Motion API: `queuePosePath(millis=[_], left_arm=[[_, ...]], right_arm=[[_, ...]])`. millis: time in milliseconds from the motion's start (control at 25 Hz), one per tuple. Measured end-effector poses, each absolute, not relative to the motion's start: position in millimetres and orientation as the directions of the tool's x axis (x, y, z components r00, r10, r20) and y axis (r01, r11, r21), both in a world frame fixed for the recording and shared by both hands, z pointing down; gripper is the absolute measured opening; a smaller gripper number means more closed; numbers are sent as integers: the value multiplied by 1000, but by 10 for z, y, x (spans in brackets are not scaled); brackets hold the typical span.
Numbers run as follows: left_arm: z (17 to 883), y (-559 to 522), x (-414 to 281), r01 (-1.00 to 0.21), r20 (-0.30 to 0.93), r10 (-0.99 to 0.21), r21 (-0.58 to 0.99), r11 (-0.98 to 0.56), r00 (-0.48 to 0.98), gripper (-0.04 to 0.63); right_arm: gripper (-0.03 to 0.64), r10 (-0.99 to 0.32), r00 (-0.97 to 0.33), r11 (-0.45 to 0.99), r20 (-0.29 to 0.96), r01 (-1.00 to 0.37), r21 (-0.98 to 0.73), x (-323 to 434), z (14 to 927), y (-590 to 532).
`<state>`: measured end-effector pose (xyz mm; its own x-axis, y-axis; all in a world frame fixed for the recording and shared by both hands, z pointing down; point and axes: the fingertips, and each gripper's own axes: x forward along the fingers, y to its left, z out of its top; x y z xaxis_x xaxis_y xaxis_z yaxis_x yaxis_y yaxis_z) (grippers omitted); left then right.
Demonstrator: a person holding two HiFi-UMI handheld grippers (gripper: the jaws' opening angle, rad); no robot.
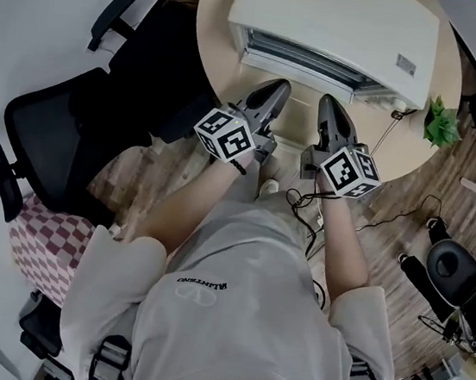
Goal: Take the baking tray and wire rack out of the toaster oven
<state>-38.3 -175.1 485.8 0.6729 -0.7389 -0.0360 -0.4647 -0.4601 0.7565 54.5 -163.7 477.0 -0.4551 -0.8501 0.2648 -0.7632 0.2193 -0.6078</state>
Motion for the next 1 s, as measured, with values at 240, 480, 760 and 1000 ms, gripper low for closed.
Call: queuePosePath(millis=[240, 480, 760, 1000], left_arm=[[5144, -2020, -378, -382, -43, -759, 844, -376, 650, 49], [5341, -2205, -261, -324, -41, -782, 896, -305, 621, 71], [5414, -2362, -157, -324, -38, -809, 905, -278, 587, 74], [5458, -2492, -109, -255, -67, -837, 936, -241, 544, 80]], right_arm=[[3, -862, -440, 169, 251, -716, -677, 549, 4956, -1830], [3, -864, -439, 134, 247, -673, -728, 643, 5114, -1982], [3, -861, -445, 120, 248, -651, -750, 748, 5252, -2172], [3, -863, -446, 105, 238, -618, -779, 790, 5346, -2308]])
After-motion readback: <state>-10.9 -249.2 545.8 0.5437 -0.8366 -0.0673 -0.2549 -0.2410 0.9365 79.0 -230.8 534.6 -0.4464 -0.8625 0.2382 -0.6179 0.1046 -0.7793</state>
